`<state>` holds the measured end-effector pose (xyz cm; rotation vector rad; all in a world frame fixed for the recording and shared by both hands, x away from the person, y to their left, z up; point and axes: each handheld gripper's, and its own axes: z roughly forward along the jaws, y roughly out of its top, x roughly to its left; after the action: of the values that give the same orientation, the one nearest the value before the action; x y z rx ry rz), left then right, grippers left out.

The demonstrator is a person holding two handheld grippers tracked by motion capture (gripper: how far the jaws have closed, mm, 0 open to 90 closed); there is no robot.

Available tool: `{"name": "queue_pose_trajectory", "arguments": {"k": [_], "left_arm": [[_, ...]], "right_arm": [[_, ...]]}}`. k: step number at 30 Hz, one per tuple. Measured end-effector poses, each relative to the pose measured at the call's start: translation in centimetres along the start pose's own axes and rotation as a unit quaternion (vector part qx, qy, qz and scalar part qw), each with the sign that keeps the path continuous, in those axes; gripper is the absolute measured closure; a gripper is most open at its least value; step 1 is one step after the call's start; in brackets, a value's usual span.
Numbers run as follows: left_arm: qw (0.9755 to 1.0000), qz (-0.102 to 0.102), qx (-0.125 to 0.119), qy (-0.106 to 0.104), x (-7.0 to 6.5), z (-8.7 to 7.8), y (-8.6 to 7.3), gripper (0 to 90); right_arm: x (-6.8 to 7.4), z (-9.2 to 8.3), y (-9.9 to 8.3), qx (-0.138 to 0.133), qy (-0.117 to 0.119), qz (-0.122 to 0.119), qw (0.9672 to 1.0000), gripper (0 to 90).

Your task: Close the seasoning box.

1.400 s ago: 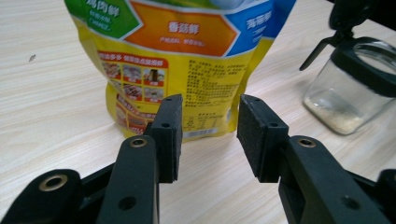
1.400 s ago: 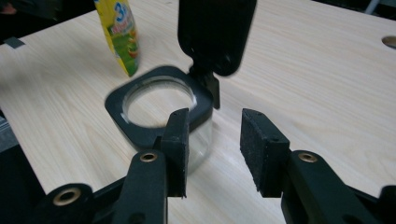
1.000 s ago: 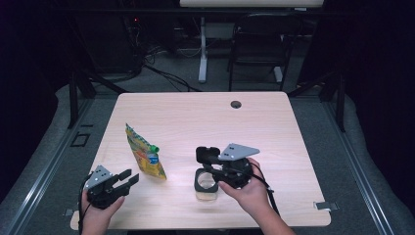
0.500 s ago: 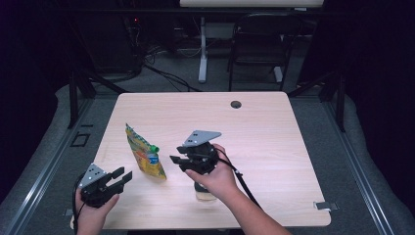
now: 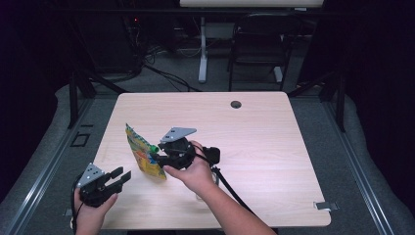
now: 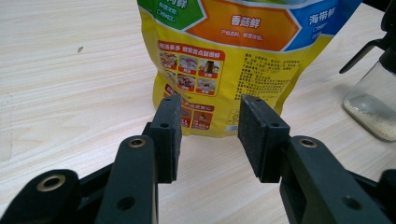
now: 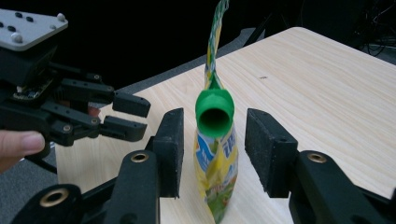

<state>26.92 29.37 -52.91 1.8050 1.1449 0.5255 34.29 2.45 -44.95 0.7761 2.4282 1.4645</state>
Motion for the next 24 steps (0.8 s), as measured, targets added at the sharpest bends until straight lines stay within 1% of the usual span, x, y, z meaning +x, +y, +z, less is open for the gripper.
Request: {"name": "queue_pose_trajectory", "arguments": {"k": [2,3,5,6,10,13,16,20,22,24], "left_arm": [[1.0,0.0,0.001,0.001,0.0,0.0,0.0,60.2],[1.0,0.0,0.001,0.001,0.0,0.0,0.0,60.2],[1.0,0.0,0.001,0.001,0.0,0.0,0.0,60.2],[1.0,0.001,0.006,0.002,0.0,0.0,0.0,60.2],[1.0,0.001,0.005,0.0,0.0,0.0,0.0,60.2],[1.0,0.001,0.006,0.001,0.0,0.0,0.0,60.2],[1.0,0.002,0.008,0.002,0.0,0.1,0.0,60.2],[1.0,0.001,0.006,0.001,0.0,0.0,0.0,60.2],[1.0,0.001,0.008,0.001,0.0,0.1,0.0,60.2],[1.0,-0.001,0.007,-0.001,0.0,0.2,0.0,60.2]], "right_arm": [[0.0,0.1,0.1,0.001,-0.002,0.0,1.0,67.8],[0.0,0.1,0.1,-0.002,0.004,0.003,1.0,70.5],[-0.1,0.0,0.2,-0.002,0.006,0.007,1.0,71.0],[-0.1,0.0,0.1,-0.002,0.006,0.008,0.9999,71.1],[0.0,-0.2,0.1,0.001,0.008,0.0,1.0,71.4],[0.1,-0.5,0.0,0.004,0.015,-0.004,0.9999,71.5],[0.3,-1.2,-0.2,0.009,0.018,-0.013,0.9997,71.6],[0.4,-2.7,-0.9,0.015,0.024,-0.026,0.9993,71.7],[0.2,-3.5,-1.4,0.015,0.03,-0.021,0.9992,71.8],[0.1,-4.4,-1.7,0.018,0.035,-0.023,0.9989,71.8]]}}
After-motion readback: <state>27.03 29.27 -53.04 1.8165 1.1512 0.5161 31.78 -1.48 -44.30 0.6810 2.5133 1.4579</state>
